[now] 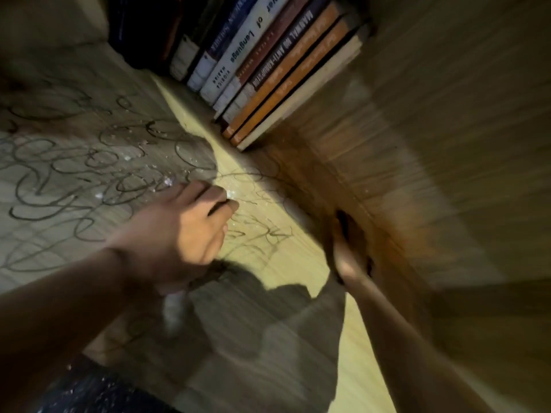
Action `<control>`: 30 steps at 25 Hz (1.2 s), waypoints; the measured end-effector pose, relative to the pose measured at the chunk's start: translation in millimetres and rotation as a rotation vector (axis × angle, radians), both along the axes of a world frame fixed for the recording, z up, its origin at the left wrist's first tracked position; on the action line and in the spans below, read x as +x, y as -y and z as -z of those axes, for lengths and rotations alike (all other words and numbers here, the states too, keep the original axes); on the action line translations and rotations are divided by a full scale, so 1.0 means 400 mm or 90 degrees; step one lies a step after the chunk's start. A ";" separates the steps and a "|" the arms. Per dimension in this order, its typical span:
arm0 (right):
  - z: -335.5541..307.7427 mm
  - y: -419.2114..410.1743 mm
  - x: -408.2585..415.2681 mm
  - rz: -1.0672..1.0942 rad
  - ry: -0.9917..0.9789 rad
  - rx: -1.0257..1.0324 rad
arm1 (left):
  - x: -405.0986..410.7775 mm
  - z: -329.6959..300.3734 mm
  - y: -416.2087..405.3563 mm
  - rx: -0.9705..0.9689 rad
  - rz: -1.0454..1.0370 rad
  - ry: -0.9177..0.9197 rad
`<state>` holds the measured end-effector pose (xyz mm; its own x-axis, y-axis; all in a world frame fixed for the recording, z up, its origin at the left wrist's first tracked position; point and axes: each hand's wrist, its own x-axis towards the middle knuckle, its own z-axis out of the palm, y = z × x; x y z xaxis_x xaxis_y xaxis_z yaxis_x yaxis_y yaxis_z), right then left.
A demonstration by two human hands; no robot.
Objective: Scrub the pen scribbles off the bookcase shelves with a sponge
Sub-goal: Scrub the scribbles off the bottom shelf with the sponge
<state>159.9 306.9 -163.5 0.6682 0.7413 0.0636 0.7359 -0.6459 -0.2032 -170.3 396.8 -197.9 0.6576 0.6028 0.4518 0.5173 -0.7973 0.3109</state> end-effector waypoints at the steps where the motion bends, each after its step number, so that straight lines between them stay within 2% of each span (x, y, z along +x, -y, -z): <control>1: 0.003 0.004 -0.072 -0.064 -0.022 -0.014 | -0.002 0.005 -0.003 -0.002 0.008 -0.009; 4: -0.018 0.181 -0.188 -0.253 -0.114 -0.023 | -0.005 0.015 -0.006 -0.008 0.022 0.005; 5: -0.021 0.267 -0.178 -0.254 -0.114 -0.029 | -0.003 0.011 -0.003 -0.003 0.019 0.016; 6: -0.022 0.334 -0.133 -0.209 -0.093 -0.028 | -0.003 0.007 0.001 0.006 0.015 0.025; 8: -0.035 0.356 -0.015 -0.017 -0.071 -0.014 | -0.001 0.002 0.005 0.014 0.012 0.021; 10: -0.031 0.244 0.034 0.188 -0.080 -0.003 | -0.003 0.000 0.006 0.012 0.005 0.000; 11: -0.034 0.161 0.016 0.230 -0.090 0.002 | -0.003 -0.001 0.004 0.015 0.010 -0.007; 12: -0.034 0.084 -0.017 0.195 -0.101 0.014 | -0.003 -0.002 0.002 0.017 0.016 -0.014; 14: -0.028 0.022 -0.149 -0.001 -0.116 -0.009 | -0.003 -0.004 -0.004 0.017 0.018 -0.024; 17: -0.044 0.195 -0.331 -0.308 -0.134 -0.051 | 0.003 0.004 0.002 0.025 0.017 -0.026; 18: -0.048 0.280 -0.326 -0.372 -0.123 -0.056 | 0.001 0.005 0.006 0.017 0.016 -0.025; 19: -0.044 0.337 -0.277 -0.380 -0.105 -0.057 | -0.003 0.002 0.003 0.014 0.010 -0.022; 20: -0.050 0.368 -0.213 -0.304 -0.110 -0.062 | -0.006 -0.002 -0.002 0.018 0.008 -0.022; 22: -0.069 0.357 -0.067 0.004 -0.094 -0.050 | -0.004 0.002 0.000 0.024 0.012 -0.026; 23: -0.079 0.318 -0.029 0.157 -0.128 -0.070 | -0.008 0.006 -0.001 0.032 0.008 -0.036; 24: -0.076 0.267 -0.016 0.250 -0.153 -0.113 | -0.009 0.009 -0.004 0.042 0.005 -0.052; 25: -0.069 0.213 -0.038 0.273 -0.149 -0.148 | -0.005 0.013 -0.008 0.049 0.012 -0.062; 27: -0.065 0.128 -0.140 0.153 -0.139 -0.154 | -0.003 0.006 -0.010 0.028 0.013 -0.036; 30: -0.068 0.157 -0.321 -0.155 -0.156 -0.096 | -0.006 0.002 0.002 0.046 0.003 0.005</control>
<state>31.4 244.0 -136.4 0.4529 0.8690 -0.1990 0.8129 -0.4942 -0.3082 -172.6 395.8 -198.6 0.6568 0.5658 0.4985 0.5117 -0.8200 0.2565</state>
